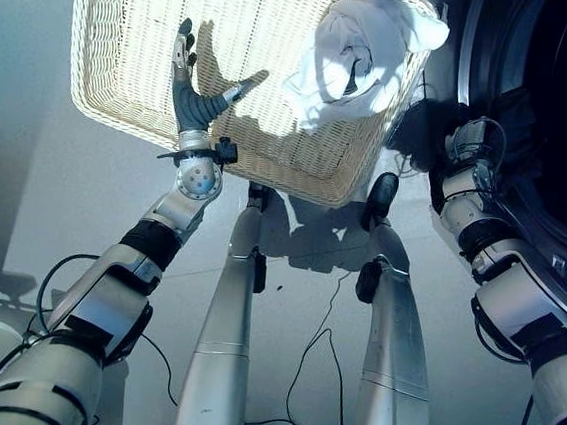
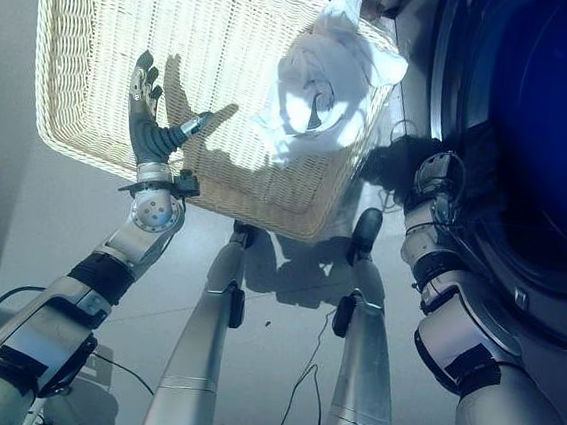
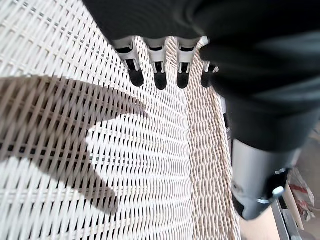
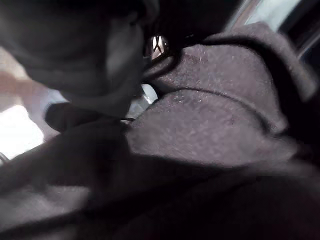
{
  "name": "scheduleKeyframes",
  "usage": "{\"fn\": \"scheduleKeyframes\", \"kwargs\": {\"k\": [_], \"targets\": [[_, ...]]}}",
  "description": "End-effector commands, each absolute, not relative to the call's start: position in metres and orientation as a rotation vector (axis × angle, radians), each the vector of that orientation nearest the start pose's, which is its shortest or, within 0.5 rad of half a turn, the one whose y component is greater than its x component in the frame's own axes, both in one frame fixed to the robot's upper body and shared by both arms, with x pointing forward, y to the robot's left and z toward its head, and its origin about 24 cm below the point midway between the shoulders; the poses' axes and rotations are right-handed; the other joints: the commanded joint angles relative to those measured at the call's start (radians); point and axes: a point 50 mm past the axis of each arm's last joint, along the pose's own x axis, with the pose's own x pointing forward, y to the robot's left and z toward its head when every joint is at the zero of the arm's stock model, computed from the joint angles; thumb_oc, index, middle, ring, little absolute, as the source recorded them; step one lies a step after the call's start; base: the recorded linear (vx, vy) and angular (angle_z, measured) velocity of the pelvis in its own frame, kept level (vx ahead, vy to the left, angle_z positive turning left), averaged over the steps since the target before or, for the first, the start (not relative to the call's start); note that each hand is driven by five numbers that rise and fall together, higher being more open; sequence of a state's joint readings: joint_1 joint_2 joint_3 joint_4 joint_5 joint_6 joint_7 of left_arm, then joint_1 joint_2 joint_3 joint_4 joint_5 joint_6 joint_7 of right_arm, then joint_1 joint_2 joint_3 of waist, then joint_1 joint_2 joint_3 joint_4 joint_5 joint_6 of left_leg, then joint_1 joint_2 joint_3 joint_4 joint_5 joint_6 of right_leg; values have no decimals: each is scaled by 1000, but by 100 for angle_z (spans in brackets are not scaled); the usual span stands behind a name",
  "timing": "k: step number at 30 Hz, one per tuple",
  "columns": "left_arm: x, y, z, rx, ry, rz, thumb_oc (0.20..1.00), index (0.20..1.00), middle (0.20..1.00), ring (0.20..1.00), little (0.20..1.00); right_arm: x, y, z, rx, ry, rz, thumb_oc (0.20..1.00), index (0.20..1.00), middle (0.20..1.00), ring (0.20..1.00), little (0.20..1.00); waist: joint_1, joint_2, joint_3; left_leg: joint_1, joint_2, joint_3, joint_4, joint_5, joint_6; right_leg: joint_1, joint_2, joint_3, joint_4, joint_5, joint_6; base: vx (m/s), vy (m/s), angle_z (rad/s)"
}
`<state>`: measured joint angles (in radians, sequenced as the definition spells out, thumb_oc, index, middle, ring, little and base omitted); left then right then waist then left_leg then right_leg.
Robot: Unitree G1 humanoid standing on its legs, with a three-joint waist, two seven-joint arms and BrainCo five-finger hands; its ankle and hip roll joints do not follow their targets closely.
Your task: Put the clothes into the washing machine.
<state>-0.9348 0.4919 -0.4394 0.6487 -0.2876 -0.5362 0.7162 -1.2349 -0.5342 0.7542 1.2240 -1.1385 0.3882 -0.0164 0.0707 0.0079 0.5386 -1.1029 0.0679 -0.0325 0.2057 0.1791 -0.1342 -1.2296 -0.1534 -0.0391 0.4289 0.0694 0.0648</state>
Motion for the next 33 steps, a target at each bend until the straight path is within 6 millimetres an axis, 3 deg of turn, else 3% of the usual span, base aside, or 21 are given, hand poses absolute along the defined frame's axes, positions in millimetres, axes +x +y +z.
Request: {"fn": "scheduleKeyframes", "kwargs": {"k": [1, 3, 4, 5, 8, 12, 20, 26, 33], "targets": [[361, 170, 247, 31, -879, 368, 1000, 1000, 1000, 1000, 1000, 409, -269, 197, -1609, 351, -295, 200, 200, 200, 200, 200, -28, 88, -19, -52, -51, -13, 86, -46, 60, 55, 65, -54, -71, 47, 30, 10, -32, 0], [365, 175, 259, 49, -879, 354, 1000, 1000, 1000, 1000, 1000, 418, -244, 212, -995, 198, -178, 200, 200, 200, 200, 200, -22, 80, -19, -54, -57, -21, 97, -50, 53, 53, 61, -59, -62, 44, 30, 1, -72, 0], [366, 180, 262, 54, -875, 356, 1000, 1000, 1000, 1000, 1000, 420, -236, 221, -767, 110, -140, 200, 200, 200, 200, 200, -22, 75, -19, -52, -58, -27, 103, -54, 52, 55, 60, -63, -56, 41, 30, -8, -62, 1], [366, 183, 263, 55, -872, 356, 1000, 1000, 1000, 1000, 1000, 420, -233, 223, -669, 87, -112, 200, 200, 200, 200, 200, -22, 71, -19, -50, -59, -29, 106, -56, 50, 57, 61, -64, -55, 41, 31, 0, 0, 0], [363, 196, 260, 65, -868, 377, 1000, 1000, 1000, 1000, 1000, 414, -228, 240, -118, -154, -37, 200, 200, 200, 200, 200, -38, 51, -19, -44, -53, -29, 108, -65, 45, 57, 64, -65, -45, 38, 36, -1, -5, 1], [361, 199, 253, 64, -865, 408, 1000, 1000, 1000, 1000, 1000, 402, -239, 243, 268, -318, -41, 200, 200, 200, 200, 200, -64, 30, -19, -38, -45, -21, 106, -77, 40, 53, 65, -54, -42, 38, 45, 0, 0, 0], [361, 199, 258, 57, -871, 440, 1000, 1000, 1000, 1000, 1000, 390, -254, 252, 582, -460, -68, 200, 200, 200, 200, 200, -92, 20, -19, -30, -39, -14, 86, -89, 32, 50, 63, -40, -65, 49, 58, -2, 6, -4], [361, 203, 262, 55, -877, 450, 1000, 1000, 1000, 1000, 1000, 388, -265, 253, 609, -464, -137, 200, 200, 200, 200, 200, -96, 22, -19, -25, -37, -10, 73, -90, 29, 53, 61, -37, -80, 53, 62, -5, 0, -4], [361, 214, 261, 55, -871, 456, 1000, 1000, 1000, 1000, 1000, 376, -306, 264, 673, -557, -340, 200, 200, 200, 200, 200, -97, 22, -19, -17, -30, -11, 70, -93, 26, 63, 61, -40, -87, 55, 63, 0, 0, 0]]}}
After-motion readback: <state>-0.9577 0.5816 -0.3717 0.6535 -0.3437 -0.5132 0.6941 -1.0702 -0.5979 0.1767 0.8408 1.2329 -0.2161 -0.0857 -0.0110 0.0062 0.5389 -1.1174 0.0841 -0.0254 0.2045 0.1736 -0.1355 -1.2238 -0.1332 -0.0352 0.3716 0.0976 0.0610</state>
